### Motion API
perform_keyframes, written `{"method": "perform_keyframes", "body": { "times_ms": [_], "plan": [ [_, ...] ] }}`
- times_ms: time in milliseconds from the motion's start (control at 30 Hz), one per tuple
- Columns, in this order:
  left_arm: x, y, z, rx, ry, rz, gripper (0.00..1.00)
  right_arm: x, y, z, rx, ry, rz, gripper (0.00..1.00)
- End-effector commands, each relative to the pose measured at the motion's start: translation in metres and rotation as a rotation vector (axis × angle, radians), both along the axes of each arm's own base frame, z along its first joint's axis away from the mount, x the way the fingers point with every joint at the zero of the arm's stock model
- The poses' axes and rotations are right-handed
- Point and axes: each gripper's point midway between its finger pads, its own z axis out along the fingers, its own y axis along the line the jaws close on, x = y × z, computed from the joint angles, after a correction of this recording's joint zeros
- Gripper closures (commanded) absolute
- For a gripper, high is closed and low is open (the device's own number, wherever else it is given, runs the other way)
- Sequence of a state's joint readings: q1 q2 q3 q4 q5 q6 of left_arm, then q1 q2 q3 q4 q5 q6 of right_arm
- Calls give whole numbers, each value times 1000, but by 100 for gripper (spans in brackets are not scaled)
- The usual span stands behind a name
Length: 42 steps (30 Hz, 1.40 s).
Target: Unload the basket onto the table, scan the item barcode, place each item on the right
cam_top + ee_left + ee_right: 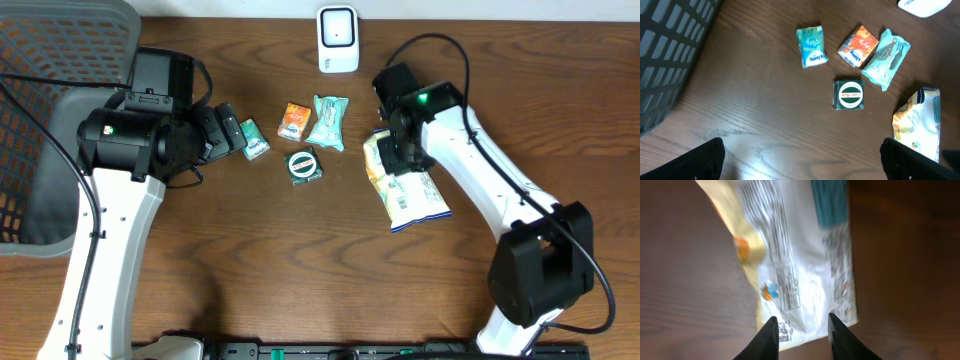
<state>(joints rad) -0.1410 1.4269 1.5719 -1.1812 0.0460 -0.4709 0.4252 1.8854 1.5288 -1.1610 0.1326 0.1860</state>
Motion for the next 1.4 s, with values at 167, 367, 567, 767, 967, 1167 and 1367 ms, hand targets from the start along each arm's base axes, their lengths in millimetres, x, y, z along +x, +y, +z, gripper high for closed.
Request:
{"method": "perform_keyframes", "body": {
  "times_ms": [167, 367, 567, 767, 967, 1167, 1367],
  "plan": [
    [0, 2, 4, 10, -12, 1, 2, -56, 4, -75, 81, 189, -1, 75],
    [0, 2, 4, 10, -12, 1, 2, -69, 20, -90, 154, 212, -44, 82],
    [0, 2, 4, 10, -12, 1, 2, -48, 45, -49, 169, 159, -1, 76],
    [0, 2, 4, 10, -12, 1, 2, 30, 33, 22, 22, -154, 19, 60],
    [0, 2, 4, 10, -12, 1, 2, 65, 24, 33, -2, -298, -24, 44],
    [0, 2, 4, 10, -12, 1, 2, 64, 28, 31, 39, -281, -23, 37],
    [0, 2, 4, 10, -12, 1, 2, 60, 26, 22, 33, -265, -27, 45]
  ]
}}
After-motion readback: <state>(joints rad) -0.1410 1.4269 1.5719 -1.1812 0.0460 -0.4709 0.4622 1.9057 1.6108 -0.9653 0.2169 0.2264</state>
